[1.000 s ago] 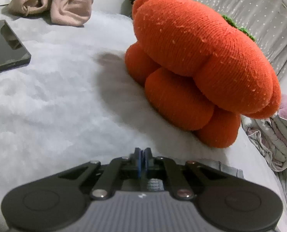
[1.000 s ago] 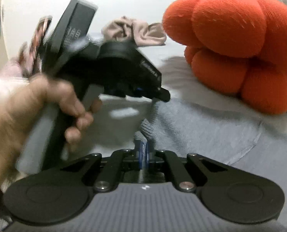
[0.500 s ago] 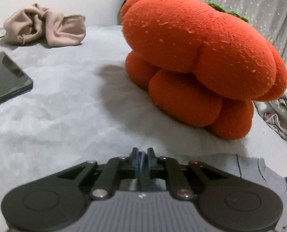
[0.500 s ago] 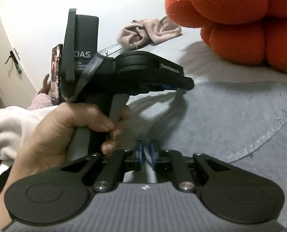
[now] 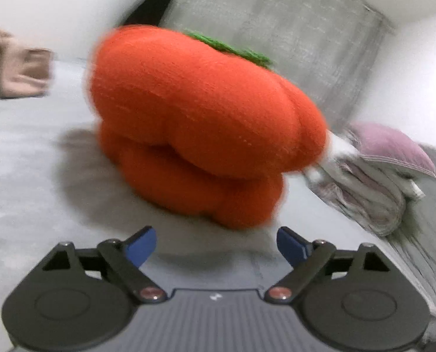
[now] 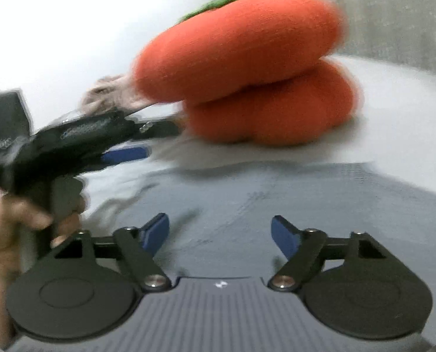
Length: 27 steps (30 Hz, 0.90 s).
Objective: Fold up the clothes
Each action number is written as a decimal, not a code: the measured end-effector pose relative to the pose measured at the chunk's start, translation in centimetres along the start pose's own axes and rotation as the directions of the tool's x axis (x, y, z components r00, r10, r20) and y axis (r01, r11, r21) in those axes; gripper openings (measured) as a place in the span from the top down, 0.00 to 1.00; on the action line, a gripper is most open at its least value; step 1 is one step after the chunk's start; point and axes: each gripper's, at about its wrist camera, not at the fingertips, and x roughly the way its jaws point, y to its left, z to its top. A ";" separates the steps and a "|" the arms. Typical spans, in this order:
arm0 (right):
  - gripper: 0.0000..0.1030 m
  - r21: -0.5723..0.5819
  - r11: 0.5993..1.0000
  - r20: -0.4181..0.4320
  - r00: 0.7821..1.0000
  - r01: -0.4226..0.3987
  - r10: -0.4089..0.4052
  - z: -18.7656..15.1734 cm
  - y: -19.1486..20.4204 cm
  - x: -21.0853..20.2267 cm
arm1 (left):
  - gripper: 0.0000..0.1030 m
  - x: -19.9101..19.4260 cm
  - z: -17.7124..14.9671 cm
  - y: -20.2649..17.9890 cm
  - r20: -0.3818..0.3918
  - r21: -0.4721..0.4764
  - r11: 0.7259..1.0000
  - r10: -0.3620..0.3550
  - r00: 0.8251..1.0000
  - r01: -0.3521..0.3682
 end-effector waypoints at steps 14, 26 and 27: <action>0.09 0.276 0.791 0.020 0.819 0.546 -0.573 -5.7 -15.7 -11.7 | 0.03 4.9 -3.6 -3.0 -0.169 0.229 0.972 0.091 0.981 -0.051; 0.31 0.048 0.771 -0.086 0.771 0.635 -0.630 -6.4 -22.0 -9.5 | 0.03 5.0 -3.7 -4.0 -0.184 0.269 0.962 0.101 0.978 -0.049; 0.37 0.020 0.776 -0.103 0.774 0.630 -0.625 -6.4 -22.2 -8.8 | 0.03 5.1 -3.9 -4.2 -0.186 0.284 0.957 0.107 0.977 -0.050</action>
